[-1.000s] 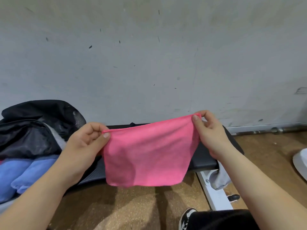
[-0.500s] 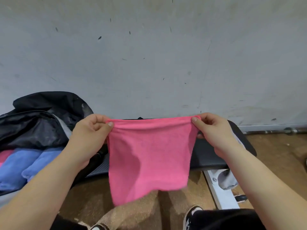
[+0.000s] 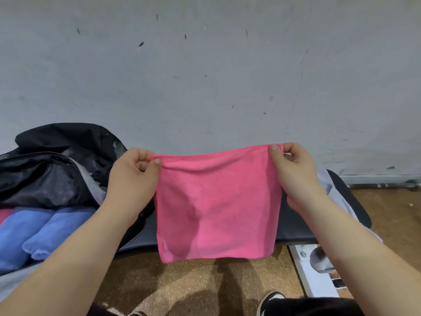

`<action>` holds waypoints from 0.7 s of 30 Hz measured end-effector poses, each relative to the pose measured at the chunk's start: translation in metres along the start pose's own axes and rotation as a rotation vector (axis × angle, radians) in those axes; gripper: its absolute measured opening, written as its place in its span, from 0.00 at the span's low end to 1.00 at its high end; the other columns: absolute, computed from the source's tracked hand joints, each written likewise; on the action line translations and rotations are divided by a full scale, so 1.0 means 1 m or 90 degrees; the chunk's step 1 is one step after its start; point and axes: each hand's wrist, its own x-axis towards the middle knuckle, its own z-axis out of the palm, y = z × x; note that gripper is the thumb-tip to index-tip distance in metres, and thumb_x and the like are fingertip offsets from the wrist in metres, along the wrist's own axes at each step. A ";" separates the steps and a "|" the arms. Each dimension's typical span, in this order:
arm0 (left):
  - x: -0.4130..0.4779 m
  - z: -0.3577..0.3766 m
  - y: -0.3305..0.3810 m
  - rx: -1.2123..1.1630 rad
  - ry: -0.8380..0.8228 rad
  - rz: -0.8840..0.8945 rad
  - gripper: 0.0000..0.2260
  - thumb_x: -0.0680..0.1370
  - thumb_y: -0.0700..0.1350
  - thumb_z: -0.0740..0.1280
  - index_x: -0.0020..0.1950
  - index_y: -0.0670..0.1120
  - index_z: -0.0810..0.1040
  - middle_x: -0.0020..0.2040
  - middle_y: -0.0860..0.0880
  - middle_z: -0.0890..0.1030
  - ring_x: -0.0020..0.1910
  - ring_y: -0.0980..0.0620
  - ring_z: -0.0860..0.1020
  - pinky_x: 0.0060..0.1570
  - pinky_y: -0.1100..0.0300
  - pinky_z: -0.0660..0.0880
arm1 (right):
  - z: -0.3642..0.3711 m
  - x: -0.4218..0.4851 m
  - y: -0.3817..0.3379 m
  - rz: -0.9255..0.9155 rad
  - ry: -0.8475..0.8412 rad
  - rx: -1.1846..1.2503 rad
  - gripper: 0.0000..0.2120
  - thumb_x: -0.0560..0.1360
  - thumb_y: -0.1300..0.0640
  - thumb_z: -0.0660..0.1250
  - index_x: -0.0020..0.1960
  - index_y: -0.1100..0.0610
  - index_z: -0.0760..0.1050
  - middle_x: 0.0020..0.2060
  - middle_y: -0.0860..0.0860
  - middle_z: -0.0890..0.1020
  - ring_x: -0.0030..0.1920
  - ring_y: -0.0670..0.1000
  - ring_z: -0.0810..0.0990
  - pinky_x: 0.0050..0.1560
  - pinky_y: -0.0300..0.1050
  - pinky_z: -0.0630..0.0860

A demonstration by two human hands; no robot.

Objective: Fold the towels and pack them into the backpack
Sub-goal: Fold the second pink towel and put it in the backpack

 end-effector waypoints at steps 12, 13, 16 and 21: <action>-0.046 0.011 0.023 -0.164 -0.104 -0.103 0.04 0.80 0.41 0.73 0.49 0.40 0.82 0.39 0.41 0.79 0.36 0.48 0.77 0.34 0.54 0.80 | 0.014 -0.052 -0.026 0.086 -0.146 0.059 0.09 0.80 0.57 0.72 0.44 0.61 0.78 0.29 0.53 0.75 0.29 0.49 0.74 0.29 0.42 0.74; -0.053 0.013 0.025 -0.168 -0.122 -0.090 0.03 0.79 0.41 0.74 0.48 0.41 0.83 0.38 0.41 0.80 0.36 0.48 0.77 0.36 0.52 0.80 | 0.019 -0.060 -0.027 0.082 -0.173 0.061 0.08 0.79 0.57 0.73 0.45 0.62 0.79 0.30 0.55 0.76 0.30 0.50 0.76 0.31 0.45 0.77; -0.070 0.018 0.031 -0.179 -0.166 -0.052 0.02 0.78 0.41 0.75 0.46 0.44 0.85 0.40 0.41 0.85 0.37 0.47 0.81 0.42 0.46 0.81 | 0.036 -0.086 -0.029 0.070 -0.243 0.043 0.08 0.78 0.57 0.74 0.45 0.62 0.83 0.37 0.63 0.84 0.36 0.57 0.83 0.40 0.57 0.84; -0.081 0.020 0.039 -0.175 -0.200 -0.041 0.05 0.80 0.40 0.73 0.48 0.48 0.88 0.43 0.44 0.88 0.45 0.40 0.87 0.47 0.43 0.86 | 0.046 -0.102 -0.030 0.034 -0.271 0.005 0.09 0.80 0.54 0.72 0.46 0.58 0.86 0.38 0.60 0.87 0.41 0.58 0.88 0.47 0.63 0.86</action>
